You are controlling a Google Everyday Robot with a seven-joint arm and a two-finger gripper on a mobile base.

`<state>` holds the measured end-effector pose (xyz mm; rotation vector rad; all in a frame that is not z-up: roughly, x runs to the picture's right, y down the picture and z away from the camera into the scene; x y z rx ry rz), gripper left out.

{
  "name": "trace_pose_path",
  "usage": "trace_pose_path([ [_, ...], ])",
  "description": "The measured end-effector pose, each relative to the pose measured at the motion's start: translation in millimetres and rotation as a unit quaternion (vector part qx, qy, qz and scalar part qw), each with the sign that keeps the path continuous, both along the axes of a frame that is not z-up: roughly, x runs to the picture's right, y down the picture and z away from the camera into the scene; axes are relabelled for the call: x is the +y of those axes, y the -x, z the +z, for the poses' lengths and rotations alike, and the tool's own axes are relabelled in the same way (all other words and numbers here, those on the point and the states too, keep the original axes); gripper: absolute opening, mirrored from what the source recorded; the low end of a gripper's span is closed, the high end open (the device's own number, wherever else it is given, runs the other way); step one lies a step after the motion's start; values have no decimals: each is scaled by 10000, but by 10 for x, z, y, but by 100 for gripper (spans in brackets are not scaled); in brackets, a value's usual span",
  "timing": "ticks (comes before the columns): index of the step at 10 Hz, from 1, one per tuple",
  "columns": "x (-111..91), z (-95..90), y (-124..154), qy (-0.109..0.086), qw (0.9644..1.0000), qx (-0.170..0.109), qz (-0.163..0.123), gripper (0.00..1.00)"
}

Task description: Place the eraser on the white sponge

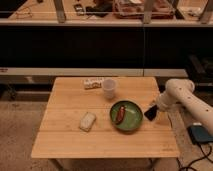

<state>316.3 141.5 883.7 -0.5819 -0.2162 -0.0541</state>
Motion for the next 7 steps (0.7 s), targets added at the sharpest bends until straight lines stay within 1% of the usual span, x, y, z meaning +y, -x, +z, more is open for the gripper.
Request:
trace_pose_path([
  [1,17,21,1,11,10000,-2,-25,62],
  [2,39,45,11,30,10000,-15,-75,51],
  [3,50,59,26,40,9999,-31,-105,44],
  [5,58,64,60,56,9998,-90,-154,22],
  [7,56,51,75,66,9998,-132,-168,4],
])
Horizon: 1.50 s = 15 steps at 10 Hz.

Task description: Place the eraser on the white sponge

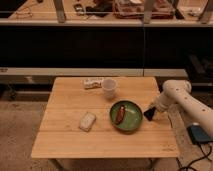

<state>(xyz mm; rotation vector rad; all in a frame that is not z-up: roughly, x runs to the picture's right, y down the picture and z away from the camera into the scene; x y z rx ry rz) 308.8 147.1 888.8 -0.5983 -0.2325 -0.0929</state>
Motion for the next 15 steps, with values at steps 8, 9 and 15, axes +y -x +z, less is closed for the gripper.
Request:
trace_pose_path([
  [8,-807,-28,205,-576,9978,101,-311,0],
  [9,-941,-67,321,-737,9967,26,-334,0],
  [15,-1345,-556,1181,-1237,9890,-729,-360,0],
])
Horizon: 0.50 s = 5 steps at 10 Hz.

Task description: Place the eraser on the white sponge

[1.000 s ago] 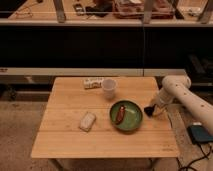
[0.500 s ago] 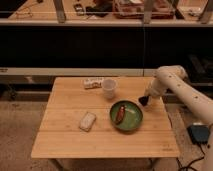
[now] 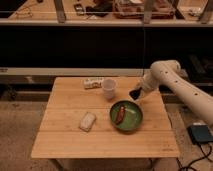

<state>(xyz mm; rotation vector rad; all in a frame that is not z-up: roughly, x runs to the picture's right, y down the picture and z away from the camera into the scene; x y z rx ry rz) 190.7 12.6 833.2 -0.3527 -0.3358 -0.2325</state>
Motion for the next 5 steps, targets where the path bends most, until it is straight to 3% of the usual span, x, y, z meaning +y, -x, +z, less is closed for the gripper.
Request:
trace_pose_path([
  [5,20,-31,26,29,10000,-36,0,0],
])
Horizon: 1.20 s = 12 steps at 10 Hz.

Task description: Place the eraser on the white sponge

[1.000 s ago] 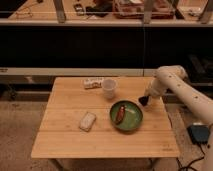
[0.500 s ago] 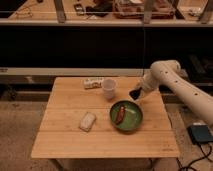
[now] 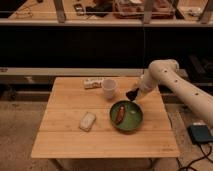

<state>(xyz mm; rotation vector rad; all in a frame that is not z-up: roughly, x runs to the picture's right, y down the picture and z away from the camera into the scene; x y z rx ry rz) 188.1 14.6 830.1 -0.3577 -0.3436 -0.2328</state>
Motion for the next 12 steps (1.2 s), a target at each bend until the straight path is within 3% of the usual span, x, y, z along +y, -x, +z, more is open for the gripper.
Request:
trace_pose_path([
  [3,64,0,110,78,9999,-101,-105,0],
  [4,121,-68,390,95,9988,-339,-328,0],
  [5,235,-214,851,94,9950,-723,-677,0],
  [7,476,-503,1527,39,9844,-1319,-1165,0],
  [9,788,-747,2093,-105,9686,-1817,-1696,0],
  [10,894,-763,2226,-167,9637,-1918,-1848,0],
  [12,1173,-703,2598,-430,9490,-2194,-2225,0],
])
